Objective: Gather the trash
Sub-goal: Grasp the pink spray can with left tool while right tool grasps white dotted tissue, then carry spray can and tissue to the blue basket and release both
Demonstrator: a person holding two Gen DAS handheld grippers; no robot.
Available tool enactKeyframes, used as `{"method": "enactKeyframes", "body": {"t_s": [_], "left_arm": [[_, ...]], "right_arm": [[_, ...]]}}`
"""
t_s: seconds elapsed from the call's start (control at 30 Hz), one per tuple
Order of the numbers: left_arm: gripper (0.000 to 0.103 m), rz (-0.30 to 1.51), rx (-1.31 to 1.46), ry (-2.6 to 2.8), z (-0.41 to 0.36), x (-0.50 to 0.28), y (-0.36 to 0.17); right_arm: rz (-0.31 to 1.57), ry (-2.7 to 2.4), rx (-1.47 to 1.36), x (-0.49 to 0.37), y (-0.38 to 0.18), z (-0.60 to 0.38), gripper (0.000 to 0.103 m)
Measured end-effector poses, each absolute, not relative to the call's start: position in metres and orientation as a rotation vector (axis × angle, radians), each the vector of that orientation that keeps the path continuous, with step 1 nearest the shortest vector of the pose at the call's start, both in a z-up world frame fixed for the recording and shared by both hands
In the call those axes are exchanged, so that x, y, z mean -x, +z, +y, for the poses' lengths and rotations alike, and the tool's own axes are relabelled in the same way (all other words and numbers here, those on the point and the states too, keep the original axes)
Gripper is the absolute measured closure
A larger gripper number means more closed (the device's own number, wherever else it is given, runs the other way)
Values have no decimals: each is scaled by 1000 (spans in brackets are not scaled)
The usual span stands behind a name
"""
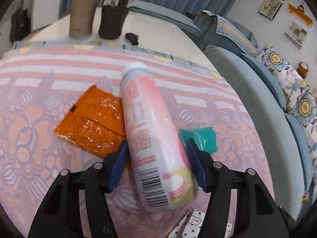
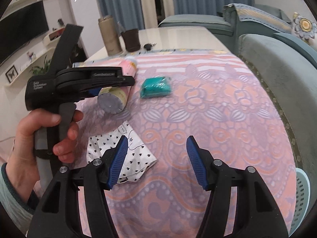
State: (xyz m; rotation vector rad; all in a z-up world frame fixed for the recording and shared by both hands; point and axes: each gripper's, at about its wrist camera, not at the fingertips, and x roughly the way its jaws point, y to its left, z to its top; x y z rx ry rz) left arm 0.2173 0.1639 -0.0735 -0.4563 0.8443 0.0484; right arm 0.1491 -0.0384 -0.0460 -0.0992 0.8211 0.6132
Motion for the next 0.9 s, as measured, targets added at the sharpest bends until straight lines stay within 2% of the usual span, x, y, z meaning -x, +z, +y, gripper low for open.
{"method": "enactKeyframes", "body": {"t_s": [0.1, 0.4, 0.47, 0.53, 0.63, 0.7, 0.9], "left_arm": [[52, 839, 444, 57, 165, -211, -73], [54, 807, 469, 27, 171, -155, -59], [55, 806, 466, 29, 172, -139, -57], [55, 808, 461, 29, 172, -117, -56], [55, 808, 450, 34, 170, -88, -55], [55, 810, 449, 25, 167, -67, -56], [55, 882, 461, -9, 155, -30, -62]], "right_arm": [[864, 629, 143, -149, -51, -28, 45], [940, 670, 251, -144, -64, 3, 45], [926, 686, 290, -138, -64, 9, 53], [906, 703, 317, -127, -62, 14, 78], [875, 674, 333, -113, -59, 14, 95], [857, 675, 316, -104, -52, 8, 99], [836, 653, 259, -85, -34, -32, 100]]}}
